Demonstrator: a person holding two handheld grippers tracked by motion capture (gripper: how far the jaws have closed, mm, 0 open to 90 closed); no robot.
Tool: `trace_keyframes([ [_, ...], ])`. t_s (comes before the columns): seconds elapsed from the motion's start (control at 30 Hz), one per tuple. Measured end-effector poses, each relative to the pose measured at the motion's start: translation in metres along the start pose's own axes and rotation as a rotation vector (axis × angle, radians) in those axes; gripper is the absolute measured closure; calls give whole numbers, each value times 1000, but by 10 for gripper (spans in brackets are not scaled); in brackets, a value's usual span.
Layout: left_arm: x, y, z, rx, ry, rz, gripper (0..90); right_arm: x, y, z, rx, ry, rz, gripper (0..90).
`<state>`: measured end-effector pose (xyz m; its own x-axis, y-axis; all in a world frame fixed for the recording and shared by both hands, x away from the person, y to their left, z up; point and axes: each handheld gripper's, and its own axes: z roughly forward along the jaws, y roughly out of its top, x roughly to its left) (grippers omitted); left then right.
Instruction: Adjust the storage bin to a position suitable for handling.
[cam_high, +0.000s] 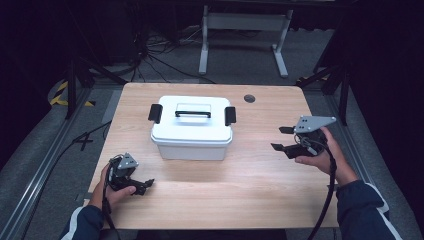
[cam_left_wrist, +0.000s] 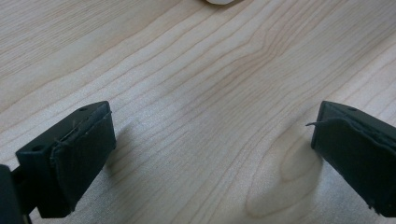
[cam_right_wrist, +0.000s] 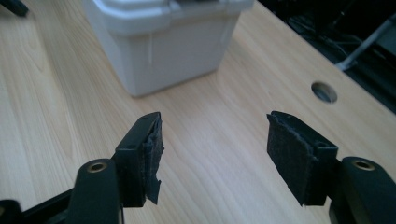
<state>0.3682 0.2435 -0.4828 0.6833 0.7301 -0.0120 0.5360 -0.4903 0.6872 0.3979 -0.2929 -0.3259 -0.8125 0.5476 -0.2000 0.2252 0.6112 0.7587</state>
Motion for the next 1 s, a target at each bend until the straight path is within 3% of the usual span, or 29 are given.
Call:
trace_keyframes([
  [0.17,0,0,0,0,0,0,2,2,34,4,12,19,-61,371],
  [0.37,0,0,0,0,0,0,2,2,61,12,22,37,-96,378],
  [0.77,0,0,0,1,-2,0,1,14,123,49,69,68,-199,457],
  [1.0,0,0,0,1,-2,0,2,15,141,72,77,87,-173,446],
])
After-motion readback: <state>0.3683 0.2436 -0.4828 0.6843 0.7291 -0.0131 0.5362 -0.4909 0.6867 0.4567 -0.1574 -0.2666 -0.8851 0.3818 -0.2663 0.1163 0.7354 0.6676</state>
